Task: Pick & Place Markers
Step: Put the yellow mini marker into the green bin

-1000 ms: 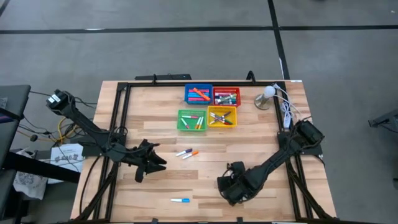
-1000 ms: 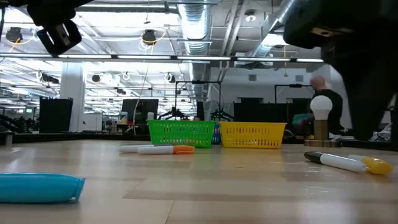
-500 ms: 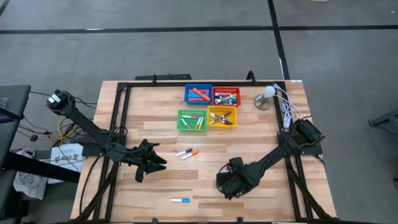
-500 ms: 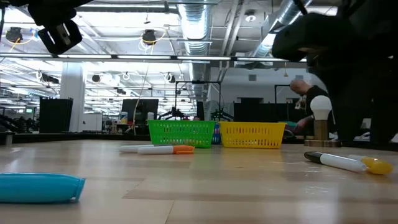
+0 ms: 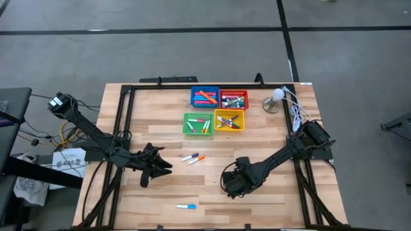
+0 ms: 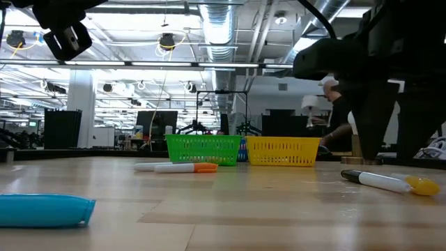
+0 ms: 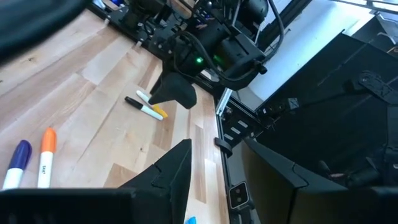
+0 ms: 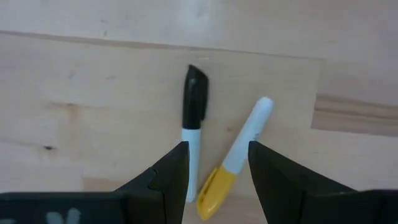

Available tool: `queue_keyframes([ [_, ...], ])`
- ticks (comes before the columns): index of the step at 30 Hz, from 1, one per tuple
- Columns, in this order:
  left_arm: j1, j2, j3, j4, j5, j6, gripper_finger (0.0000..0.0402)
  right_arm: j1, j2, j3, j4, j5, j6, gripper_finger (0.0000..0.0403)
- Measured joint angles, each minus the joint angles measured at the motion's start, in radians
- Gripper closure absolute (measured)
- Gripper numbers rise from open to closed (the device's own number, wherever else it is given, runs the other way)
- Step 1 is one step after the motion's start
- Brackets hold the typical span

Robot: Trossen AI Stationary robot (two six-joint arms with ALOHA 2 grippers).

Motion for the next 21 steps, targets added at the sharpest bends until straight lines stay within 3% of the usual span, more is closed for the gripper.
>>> queue_keyframes([
  [7, 0.0, 0.0, 0.0, 0.0, 0.067, -0.003, 0.0262, 0.007, 0.007, -0.001, -0.053, -0.013, 0.053, 0.0249],
  [21, 0.0, 0.0, 0.001, 0.0, 0.045, 0.018, 0.0262, 0.0, 0.009, -0.014, -0.066, -0.03, 0.078, 0.0249],
])
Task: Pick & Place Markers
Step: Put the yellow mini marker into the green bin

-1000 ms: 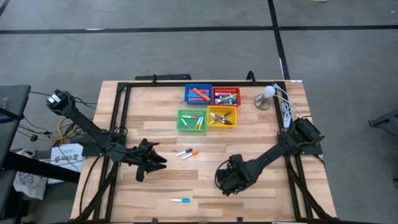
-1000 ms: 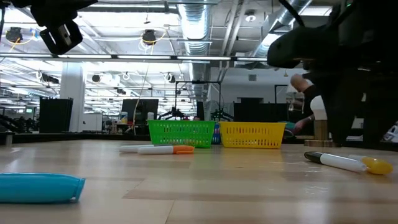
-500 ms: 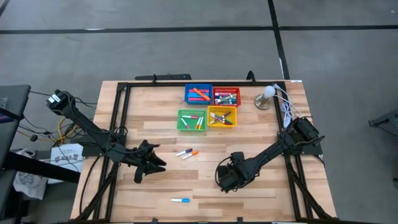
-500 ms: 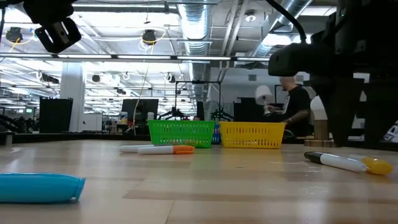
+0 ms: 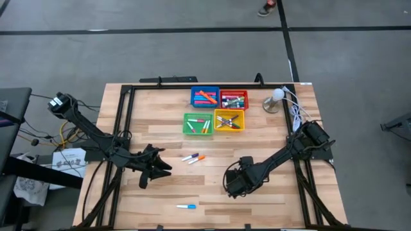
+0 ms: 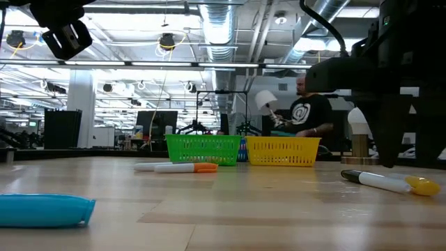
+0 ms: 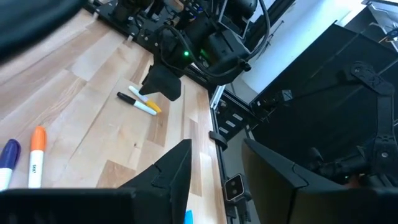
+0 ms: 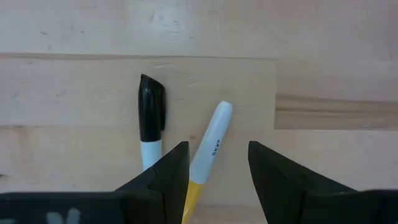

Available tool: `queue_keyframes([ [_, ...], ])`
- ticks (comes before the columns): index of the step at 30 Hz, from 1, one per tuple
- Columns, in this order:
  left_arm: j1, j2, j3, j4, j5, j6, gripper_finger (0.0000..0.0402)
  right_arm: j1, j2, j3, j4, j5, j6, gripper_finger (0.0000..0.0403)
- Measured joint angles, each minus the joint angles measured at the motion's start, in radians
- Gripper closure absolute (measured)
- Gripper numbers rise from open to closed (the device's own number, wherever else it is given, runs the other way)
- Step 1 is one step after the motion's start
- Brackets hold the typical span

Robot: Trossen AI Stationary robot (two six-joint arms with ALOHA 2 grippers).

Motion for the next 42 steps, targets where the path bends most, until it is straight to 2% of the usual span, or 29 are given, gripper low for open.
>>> queue_keyframes([
  [9, 0.0, 0.0, -0.026, 0.007, 0.0, -0.009, 0.0262, -0.011, 0.02, -0.001, 0.0, -0.013, -0.002, 0.0249],
  [19, 0.0, 0.0, -0.027, 0.038, 0.0, -0.011, 0.0262, -0.009, 0.112, 0.009, 0.046, -0.072, -0.031, 0.0251],
  [23, 0.0, 0.0, -0.027, 0.038, 0.0, -0.011, 0.0262, -0.011, 0.1, 0.007, 0.039, -0.077, -0.033, 0.0275],
  [32, 0.0, 0.0, -0.027, 0.038, 0.0, -0.007, 0.0262, -0.03, 0.073, 0.003, 0.042, -0.088, -0.111, 0.0383],
  [36, 0.0, 0.0, -0.027, 0.038, 0.0, -0.007, 0.0262, -0.03, 0.077, 0.035, 0.01, -0.091, -0.14, 0.0381],
  [42, 0.0, 0.0, -0.028, 0.038, -0.001, -0.007, 0.0262, -0.026, 0.08, 0.136, -0.157, -0.078, -0.144, 0.0374],
])
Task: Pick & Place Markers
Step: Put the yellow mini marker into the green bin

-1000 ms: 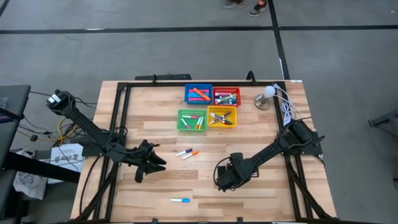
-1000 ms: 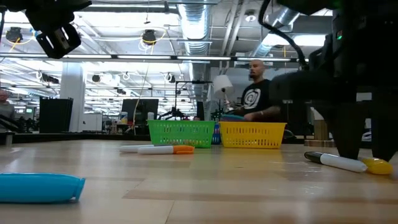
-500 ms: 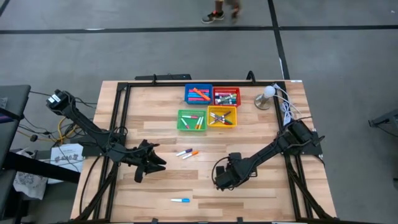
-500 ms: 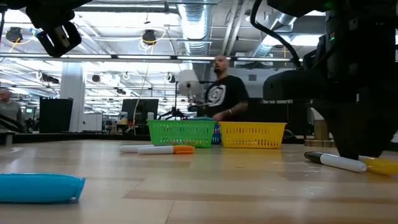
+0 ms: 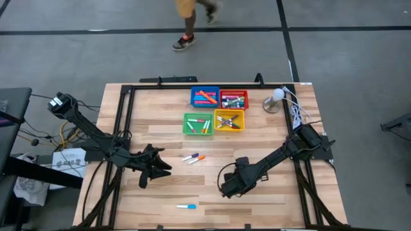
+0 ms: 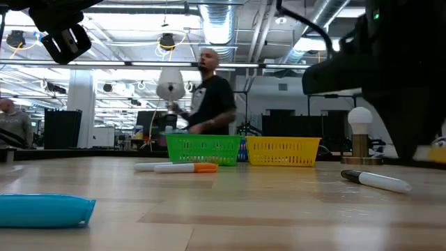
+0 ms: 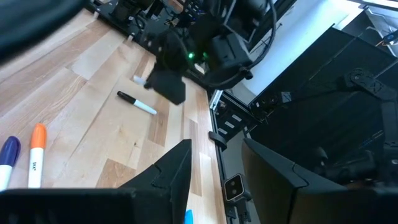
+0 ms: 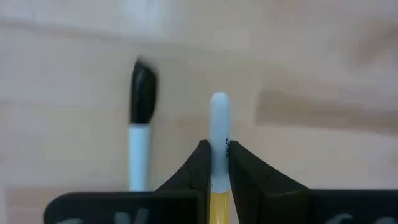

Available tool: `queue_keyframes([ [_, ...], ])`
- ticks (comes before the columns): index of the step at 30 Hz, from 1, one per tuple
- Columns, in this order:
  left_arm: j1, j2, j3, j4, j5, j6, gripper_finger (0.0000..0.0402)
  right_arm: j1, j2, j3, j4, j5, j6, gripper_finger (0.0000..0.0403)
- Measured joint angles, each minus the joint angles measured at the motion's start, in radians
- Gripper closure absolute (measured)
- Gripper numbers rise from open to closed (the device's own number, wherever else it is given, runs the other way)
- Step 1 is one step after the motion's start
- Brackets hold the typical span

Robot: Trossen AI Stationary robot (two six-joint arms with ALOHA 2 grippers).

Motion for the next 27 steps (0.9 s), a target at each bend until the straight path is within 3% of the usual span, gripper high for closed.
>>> queue_keyframes([
  [6, 0.0, 0.0, 0.0, 0.001, 0.0, 0.0, 0.0262, 0.009, -0.001, 0.117, -0.088, 0.113, -0.016, 0.0384],
  [14, 0.002, 0.0, 0.0, 0.009, 0.0, -0.016, 0.0262, -0.031, -0.004, 0.307, 0.032, 0.364, -0.199, 0.0376],
  [19, 0.034, 0.0, 0.0, 0.032, -0.015, -0.115, 0.0262, -0.074, -0.004, 0.401, 0.245, 0.482, -0.455, 0.0379],
  [27, 0.09, 0.0, -0.001, 0.164, -0.015, -0.157, 0.0262, -0.151, -0.006, 0.43, 0.718, 0.467, -0.853, 0.0373],
])
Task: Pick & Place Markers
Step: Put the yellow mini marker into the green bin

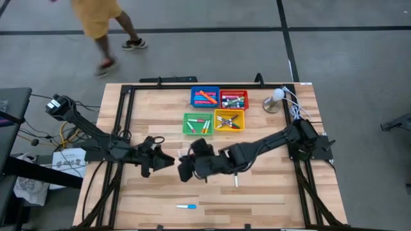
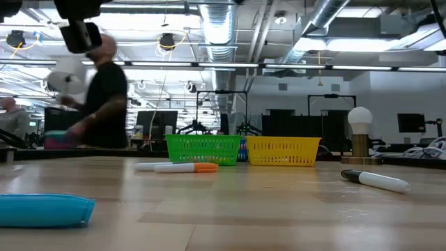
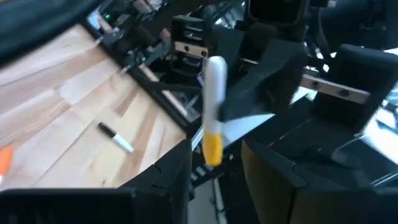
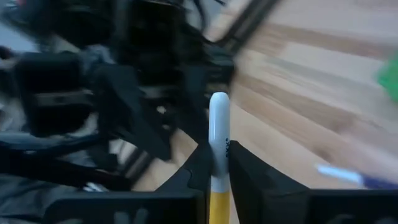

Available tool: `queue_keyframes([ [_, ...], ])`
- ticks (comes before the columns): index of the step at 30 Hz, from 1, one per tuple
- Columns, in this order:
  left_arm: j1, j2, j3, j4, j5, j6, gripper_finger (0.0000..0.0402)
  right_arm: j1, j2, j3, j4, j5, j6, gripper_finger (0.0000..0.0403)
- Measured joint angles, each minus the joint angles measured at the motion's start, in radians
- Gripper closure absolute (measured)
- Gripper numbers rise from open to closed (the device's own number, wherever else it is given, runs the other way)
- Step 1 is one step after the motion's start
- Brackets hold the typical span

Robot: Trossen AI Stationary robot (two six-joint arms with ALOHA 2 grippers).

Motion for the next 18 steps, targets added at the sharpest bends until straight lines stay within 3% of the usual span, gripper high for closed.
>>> queue_keyframes([
  [9, 0.003, 0.0, 0.0, 0.06, 0.0, 0.003, 0.0262, -0.03, 0.0, 0.0, 0.079, -0.07, -0.061, 0.0369],
  [18, 0.017, 0.0, 0.0, 0.099, -0.007, 0.003, 0.0262, -0.039, 0.0, 0.0, 0.113, -0.044, -0.087, 0.0377],
])
